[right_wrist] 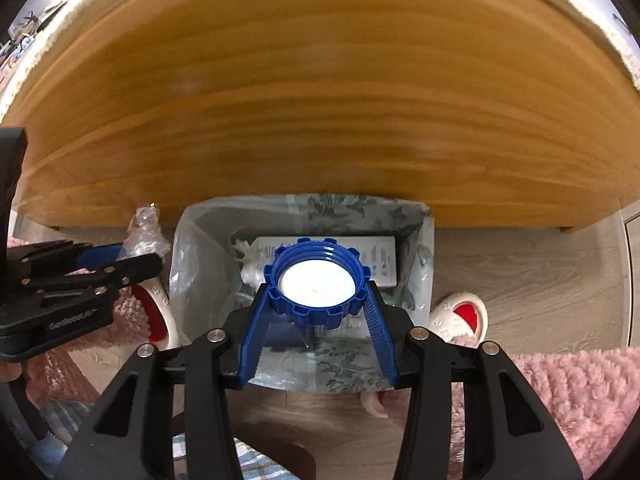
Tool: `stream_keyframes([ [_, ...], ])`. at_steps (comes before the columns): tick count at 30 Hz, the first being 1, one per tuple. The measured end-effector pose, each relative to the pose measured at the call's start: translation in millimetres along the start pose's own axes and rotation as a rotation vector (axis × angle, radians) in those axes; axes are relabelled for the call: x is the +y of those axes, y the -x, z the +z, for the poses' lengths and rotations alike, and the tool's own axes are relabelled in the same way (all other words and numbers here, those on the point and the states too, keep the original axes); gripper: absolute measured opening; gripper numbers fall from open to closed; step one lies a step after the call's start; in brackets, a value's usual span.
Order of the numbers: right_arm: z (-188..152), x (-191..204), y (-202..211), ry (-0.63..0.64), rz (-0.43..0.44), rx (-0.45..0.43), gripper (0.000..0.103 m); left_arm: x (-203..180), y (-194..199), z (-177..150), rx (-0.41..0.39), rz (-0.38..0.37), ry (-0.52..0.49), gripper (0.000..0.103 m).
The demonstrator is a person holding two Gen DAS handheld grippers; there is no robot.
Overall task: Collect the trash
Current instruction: 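Lower the clear bag and blue cap into the trash bag opening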
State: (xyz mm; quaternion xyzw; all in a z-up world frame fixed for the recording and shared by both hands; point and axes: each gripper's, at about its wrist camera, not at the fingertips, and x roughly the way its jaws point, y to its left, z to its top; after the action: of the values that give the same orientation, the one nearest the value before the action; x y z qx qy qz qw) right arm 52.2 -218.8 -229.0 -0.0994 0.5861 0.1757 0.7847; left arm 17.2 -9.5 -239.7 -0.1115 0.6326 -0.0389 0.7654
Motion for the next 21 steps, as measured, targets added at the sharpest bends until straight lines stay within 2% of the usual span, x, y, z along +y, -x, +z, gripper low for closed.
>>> stream_keyframes([
  [4,2.4,2.7,-8.4,0.006,0.002,0.031,0.046,-5.6,-13.6,6.4,0.014,0.003,-0.016,0.032],
  [8,3.0,3.3,-15.0,0.006,-0.003,0.053,0.046,-9.9,-20.8,12.2,0.017,-0.029,-0.027,0.034],
  [11,2.9,2.2,-15.6,0.003,-0.007,0.06,0.046,-11.5,-19.9,14.1,0.009,-0.012,-0.035,0.036],
  [14,3.4,2.7,-19.7,-0.001,-0.009,0.069,0.046,-9.6,-17.5,14.8,0.007,-0.017,-0.023,0.047],
  [17,3.9,4.8,-18.1,0.004,-0.01,0.078,0.046,-5.4,-15.0,16.0,0.005,-0.027,-0.003,0.051],
  [19,3.8,6.5,-20.9,0.01,-0.011,0.083,0.046,-2.2,-13.7,16.2,0.002,-0.023,0.014,0.063],
  [21,3.9,8.0,-22.7,0.017,-0.011,0.092,0.046,2.0,-11.5,16.1,0.001,-0.012,0.032,0.066],
])
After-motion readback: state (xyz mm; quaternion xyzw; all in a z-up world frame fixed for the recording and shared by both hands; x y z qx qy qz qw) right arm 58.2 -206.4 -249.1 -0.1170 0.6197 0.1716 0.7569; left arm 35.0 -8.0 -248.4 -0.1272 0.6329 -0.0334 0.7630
